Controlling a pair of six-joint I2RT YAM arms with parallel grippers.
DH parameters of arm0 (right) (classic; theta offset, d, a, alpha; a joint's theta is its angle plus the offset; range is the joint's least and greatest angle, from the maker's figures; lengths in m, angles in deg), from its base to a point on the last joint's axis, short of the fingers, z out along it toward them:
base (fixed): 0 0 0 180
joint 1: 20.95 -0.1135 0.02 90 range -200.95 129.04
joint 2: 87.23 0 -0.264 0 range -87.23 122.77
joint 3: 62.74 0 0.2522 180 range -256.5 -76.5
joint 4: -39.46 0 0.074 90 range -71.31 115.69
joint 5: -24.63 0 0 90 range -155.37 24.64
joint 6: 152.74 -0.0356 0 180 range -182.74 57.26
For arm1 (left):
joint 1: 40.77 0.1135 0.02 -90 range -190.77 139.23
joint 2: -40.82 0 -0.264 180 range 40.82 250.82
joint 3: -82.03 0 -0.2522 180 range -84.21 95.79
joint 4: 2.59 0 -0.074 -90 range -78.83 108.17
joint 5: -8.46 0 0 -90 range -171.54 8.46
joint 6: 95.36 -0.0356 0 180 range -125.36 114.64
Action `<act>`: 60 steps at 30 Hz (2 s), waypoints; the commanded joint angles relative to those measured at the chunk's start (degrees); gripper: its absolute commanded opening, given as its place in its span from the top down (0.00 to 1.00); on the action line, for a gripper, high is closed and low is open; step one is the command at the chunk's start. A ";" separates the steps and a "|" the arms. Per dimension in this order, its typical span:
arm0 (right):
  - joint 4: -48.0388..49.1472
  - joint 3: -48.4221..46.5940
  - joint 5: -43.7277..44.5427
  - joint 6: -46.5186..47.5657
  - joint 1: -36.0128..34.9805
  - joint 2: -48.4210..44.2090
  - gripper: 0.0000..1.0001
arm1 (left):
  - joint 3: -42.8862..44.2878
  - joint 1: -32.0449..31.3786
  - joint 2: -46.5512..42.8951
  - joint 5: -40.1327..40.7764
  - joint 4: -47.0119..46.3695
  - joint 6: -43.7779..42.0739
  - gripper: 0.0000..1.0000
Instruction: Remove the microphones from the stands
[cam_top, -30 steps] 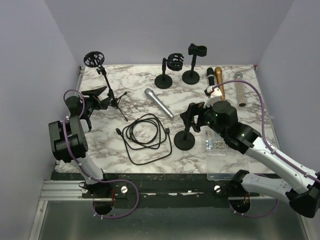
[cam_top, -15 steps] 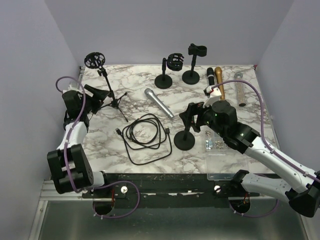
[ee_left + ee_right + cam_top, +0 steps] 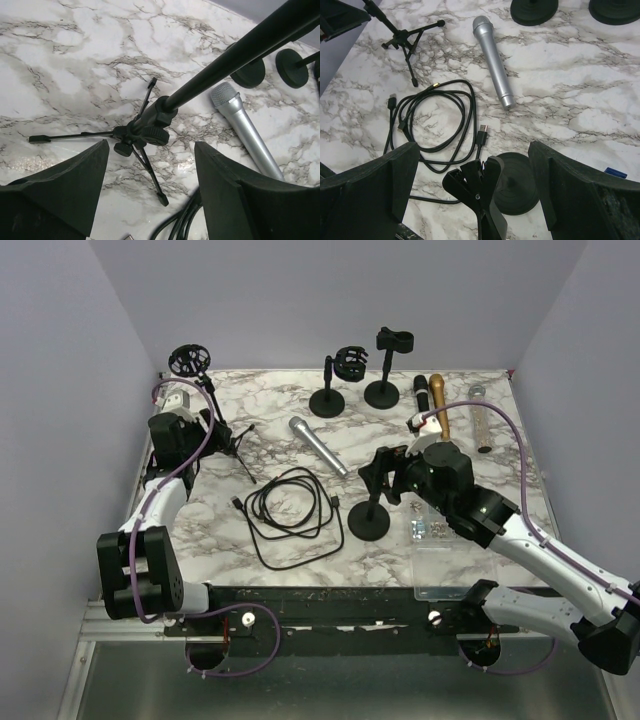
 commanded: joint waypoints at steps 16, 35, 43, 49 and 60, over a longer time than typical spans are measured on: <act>0.26 0.69 0.44 0.20 -0.10 -1.76 0.00 | 6.11 -0.23 5.67 -2.28 0.32 -5.24 0.66; 0.13 0.59 0.66 0.26 -0.11 -1.91 0.00 | 8.28 -0.54 8.38 -3.77 4.15 -3.95 0.81; -0.41 0.37 1.05 0.52 -0.08 -2.53 0.00 | 7.25 1.81 8.83 -10.14 1.75 5.12 1.00; -0.40 0.43 0.97 0.67 -0.11 -2.22 0.00 | 5.11 6.46 12.51 -20.97 -6.32 23.34 1.00; -0.48 -0.28 1.02 0.98 -0.11 -1.27 0.00 | -2.83 10.76 21.94 -28.76 -44.63 64.87 1.00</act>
